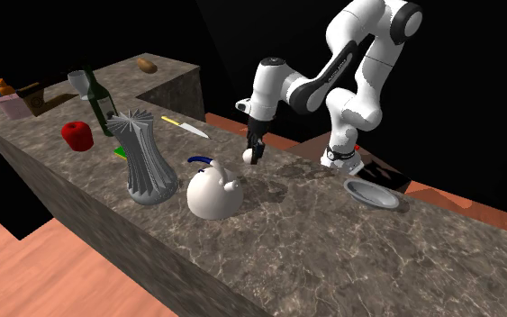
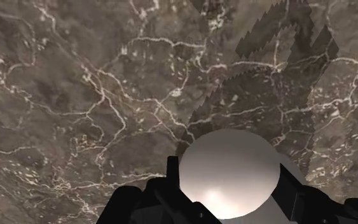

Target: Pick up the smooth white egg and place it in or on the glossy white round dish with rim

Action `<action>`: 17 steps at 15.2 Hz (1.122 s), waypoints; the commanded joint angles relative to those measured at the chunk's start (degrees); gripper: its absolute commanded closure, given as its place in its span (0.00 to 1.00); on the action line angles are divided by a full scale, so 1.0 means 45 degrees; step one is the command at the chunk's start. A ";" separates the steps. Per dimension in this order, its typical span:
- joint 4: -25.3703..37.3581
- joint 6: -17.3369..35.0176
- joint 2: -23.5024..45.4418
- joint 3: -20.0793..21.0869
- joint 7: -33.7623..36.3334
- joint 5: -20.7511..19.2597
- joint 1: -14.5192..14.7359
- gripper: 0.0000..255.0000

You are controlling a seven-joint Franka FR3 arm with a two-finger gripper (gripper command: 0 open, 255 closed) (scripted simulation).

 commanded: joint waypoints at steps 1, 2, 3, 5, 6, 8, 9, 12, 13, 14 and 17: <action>0.0226 -0.0407 -0.0178 0.0014 0.0018 0.0003 0.0007 1.00; 0.0332 -0.0603 -0.0268 0.0014 0.0018 0.0003 0.0007 1.00; 0.0440 -0.0798 -0.0354 0.0014 0.0018 0.0003 0.0007 1.00; 0.0665 -0.1185 -0.0516 0.0015 0.0017 0.0004 0.0007 1.00; 0.0782 -0.1376 -0.0591 0.0015 0.0017 0.0004 0.0007 1.00; 0.0443 -0.1451 -0.1004 0.0194 0.0255 0.0035 0.0095 1.00; 0.0115 -0.1533 -0.1413 0.0376 0.0494 0.0080 0.0191 1.00; -0.0791 -0.1852 -0.2636 0.0953 0.1221 0.0295 0.0538 1.00; -0.1064 -0.1982 -0.3040 0.1154 0.1470 0.0392 0.0675 1.00; -0.1323 -0.2124 -0.3440 0.1361 0.1722 0.0501 0.0824 1.00; -0.2007 -0.2610 -0.4608 0.2011 0.2513 0.0893 0.1342 1.00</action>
